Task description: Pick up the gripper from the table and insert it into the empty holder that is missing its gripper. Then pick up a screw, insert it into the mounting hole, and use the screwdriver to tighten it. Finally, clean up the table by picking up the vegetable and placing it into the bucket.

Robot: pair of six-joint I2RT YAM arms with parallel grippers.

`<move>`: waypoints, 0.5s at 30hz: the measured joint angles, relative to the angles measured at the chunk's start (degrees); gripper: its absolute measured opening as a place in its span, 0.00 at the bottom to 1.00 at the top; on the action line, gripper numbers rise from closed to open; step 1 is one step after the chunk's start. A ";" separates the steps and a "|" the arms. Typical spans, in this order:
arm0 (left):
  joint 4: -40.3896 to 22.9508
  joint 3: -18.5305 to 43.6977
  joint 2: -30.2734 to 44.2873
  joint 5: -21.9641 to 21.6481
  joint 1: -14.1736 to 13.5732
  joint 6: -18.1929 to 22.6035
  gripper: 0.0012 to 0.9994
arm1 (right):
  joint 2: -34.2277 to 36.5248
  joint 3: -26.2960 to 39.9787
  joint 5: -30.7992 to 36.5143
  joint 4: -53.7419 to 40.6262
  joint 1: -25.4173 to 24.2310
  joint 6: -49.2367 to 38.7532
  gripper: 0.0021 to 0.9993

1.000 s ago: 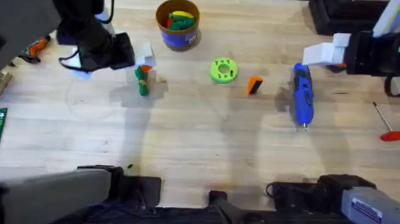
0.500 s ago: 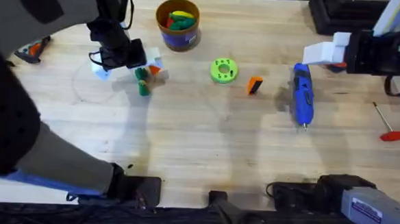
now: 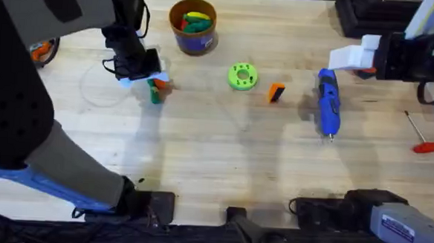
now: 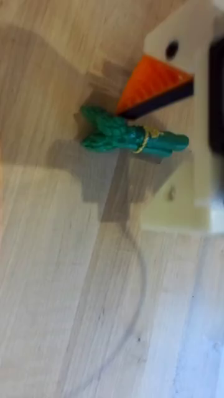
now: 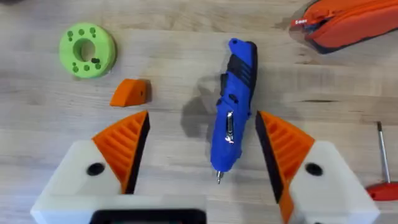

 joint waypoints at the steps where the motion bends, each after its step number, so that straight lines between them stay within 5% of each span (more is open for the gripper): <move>1: 0.01 0.00 0.00 0.16 0.00 0.18 0.31 | 0.00 0.00 0.00 0.00 0.00 0.00 0.98; 3: 0.00 0.00 0.00 0.44 0.00 0.49 0.01 | 0.00 0.00 0.00 0.00 0.00 0.00 0.98; 15: -0.06 0.00 0.00 0.60 0.00 0.48 0.00 | 0.00 0.00 0.00 0.02 0.00 0.00 0.98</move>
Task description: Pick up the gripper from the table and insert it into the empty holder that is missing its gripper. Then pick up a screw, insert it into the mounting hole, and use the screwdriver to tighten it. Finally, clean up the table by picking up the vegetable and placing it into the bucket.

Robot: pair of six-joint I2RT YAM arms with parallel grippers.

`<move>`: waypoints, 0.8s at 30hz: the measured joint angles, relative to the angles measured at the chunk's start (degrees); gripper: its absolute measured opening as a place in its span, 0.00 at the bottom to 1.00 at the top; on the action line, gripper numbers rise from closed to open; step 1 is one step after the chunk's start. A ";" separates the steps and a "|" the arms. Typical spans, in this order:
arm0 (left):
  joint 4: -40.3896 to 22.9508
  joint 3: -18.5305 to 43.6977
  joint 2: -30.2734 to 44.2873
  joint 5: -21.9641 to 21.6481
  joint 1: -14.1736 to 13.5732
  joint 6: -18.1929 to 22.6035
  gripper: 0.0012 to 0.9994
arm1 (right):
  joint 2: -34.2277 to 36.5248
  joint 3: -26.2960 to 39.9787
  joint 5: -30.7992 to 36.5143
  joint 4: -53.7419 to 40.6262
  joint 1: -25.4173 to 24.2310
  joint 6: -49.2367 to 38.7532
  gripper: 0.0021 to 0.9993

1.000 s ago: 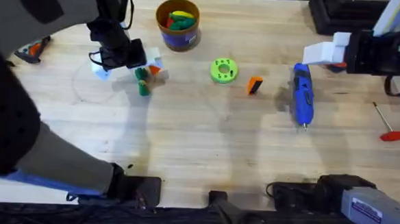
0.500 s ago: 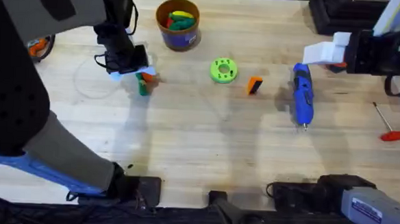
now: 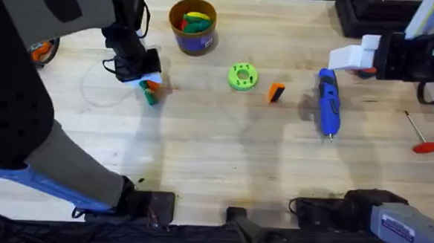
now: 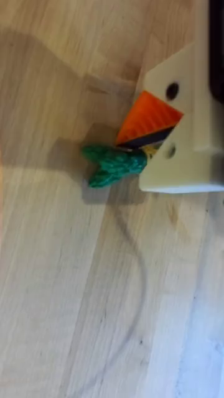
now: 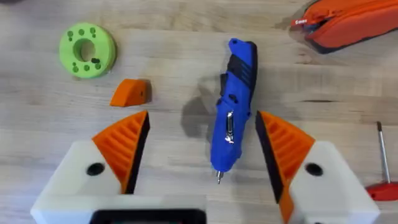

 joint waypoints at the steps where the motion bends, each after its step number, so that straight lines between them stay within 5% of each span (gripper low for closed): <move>1: -0.03 0.00 0.00 0.02 0.00 -0.01 0.00 | 0.00 0.00 0.00 0.00 0.00 0.00 0.98; 6: -1.33 0.00 -2.97 0.24 0.00 -0.06 0.00 | 0.00 0.00 0.00 0.00 0.00 0.00 0.98; 24: -8.01 0.00 -33.08 0.22 0.00 -0.23 0.00 | 0.00 0.00 0.00 -0.66 0.00 0.00 0.98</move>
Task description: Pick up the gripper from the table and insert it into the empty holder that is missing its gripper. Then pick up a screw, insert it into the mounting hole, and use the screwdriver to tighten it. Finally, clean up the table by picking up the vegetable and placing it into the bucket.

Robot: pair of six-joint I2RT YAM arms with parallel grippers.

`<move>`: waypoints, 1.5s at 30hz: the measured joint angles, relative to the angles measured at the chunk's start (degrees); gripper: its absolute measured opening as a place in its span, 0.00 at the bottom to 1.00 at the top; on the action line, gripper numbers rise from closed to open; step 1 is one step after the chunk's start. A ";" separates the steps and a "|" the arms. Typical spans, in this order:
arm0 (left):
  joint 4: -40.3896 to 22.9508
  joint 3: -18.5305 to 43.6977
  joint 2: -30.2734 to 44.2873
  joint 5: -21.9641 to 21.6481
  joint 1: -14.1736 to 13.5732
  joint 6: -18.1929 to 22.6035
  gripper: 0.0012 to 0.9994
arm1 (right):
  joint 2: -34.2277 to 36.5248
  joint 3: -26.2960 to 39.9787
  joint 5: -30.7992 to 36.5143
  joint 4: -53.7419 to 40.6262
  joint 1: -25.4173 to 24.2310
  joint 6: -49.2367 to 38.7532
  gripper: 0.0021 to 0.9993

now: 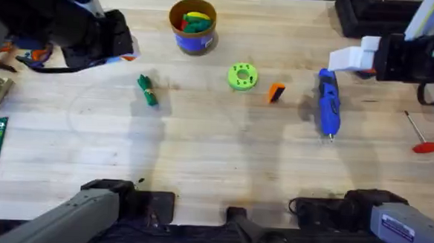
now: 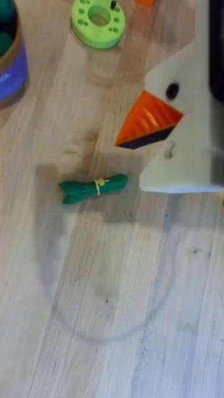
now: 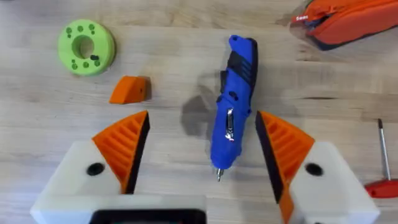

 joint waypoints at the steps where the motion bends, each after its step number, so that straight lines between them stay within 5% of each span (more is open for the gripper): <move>1: 0.00 0.00 -0.94 0.00 0.00 0.00 0.00 | 0.00 0.00 0.00 0.00 0.00 0.00 0.98; 7: -0.07 0.00 -3.25 0.02 0.00 0.12 0.03 | 0.00 0.00 0.00 0.00 0.00 0.00 0.98; 12: -0.17 0.00 -3.23 0.00 0.00 0.00 0.81 | 0.00 0.00 0.00 0.00 0.00 0.00 0.98; 14: -0.17 0.00 -3.23 -0.02 0.00 -0.24 0.98 | 0.00 0.00 0.00 -0.22 0.00 0.00 0.98; 32: 5.26 0.00 -3.25 -1.30 0.00 -0.14 0.99 | 0.00 0.00 0.00 -0.22 0.00 0.02 0.98; 45: 10.87 0.00 -3.25 -1.98 0.00 7.60 0.99 | 0.00 0.00 0.00 -0.28 0.00 0.00 0.98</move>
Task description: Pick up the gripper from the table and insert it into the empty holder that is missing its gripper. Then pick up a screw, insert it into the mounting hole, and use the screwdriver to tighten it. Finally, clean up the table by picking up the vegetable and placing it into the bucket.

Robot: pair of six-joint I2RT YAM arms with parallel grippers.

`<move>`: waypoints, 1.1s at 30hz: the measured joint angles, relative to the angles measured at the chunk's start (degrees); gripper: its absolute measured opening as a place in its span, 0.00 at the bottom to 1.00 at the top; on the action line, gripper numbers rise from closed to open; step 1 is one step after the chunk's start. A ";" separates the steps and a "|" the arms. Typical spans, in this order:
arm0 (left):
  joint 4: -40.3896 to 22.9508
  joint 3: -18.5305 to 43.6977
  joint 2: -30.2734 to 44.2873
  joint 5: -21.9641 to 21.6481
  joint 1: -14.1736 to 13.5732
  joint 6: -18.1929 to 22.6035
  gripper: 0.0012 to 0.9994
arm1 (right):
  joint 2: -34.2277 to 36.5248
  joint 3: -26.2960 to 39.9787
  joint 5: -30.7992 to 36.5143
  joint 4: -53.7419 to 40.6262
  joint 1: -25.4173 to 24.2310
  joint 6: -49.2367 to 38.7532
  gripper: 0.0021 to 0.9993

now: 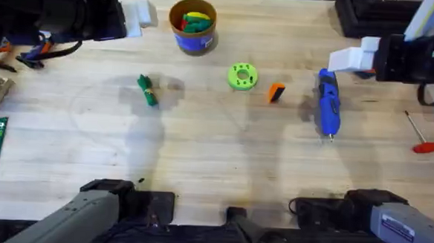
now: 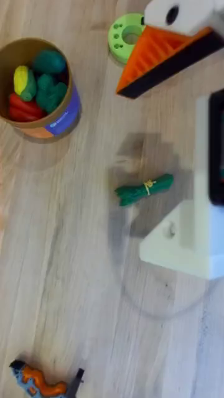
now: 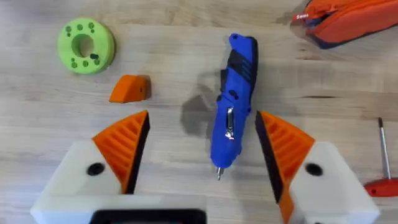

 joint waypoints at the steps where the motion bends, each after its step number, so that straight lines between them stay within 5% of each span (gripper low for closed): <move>1: 0.14 0.00 -0.30 -0.34 -0.02 0.64 0.99 | 0.00 0.00 0.00 -0.02 0.00 0.00 0.98; 7: 0.49 -0.01 -5.31 -0.92 -0.02 1.16 0.99 | 0.00 0.00 0.00 -0.02 0.00 0.00 0.98; 12: 6.81 -3.62 -11.93 -1.06 -0.07 1.24 0.99 | 0.00 0.00 0.00 -0.02 0.00 0.00 0.98; 23: 28.77 -29.59 -28.23 2.05 -0.07 1.37 0.99 | 0.00 0.00 0.00 -0.03 0.00 0.01 0.98; 24: 31.14 -36.00 -33.98 2.97 -0.11 0.87 0.99 | 0.00 0.00 0.00 -0.04 0.00 0.00 0.98; 33: 32.37 -48.73 -49.51 3.76 -0.11 -4.72 0.99 | 0.00 0.00 0.00 -0.04 0.00 0.01 0.98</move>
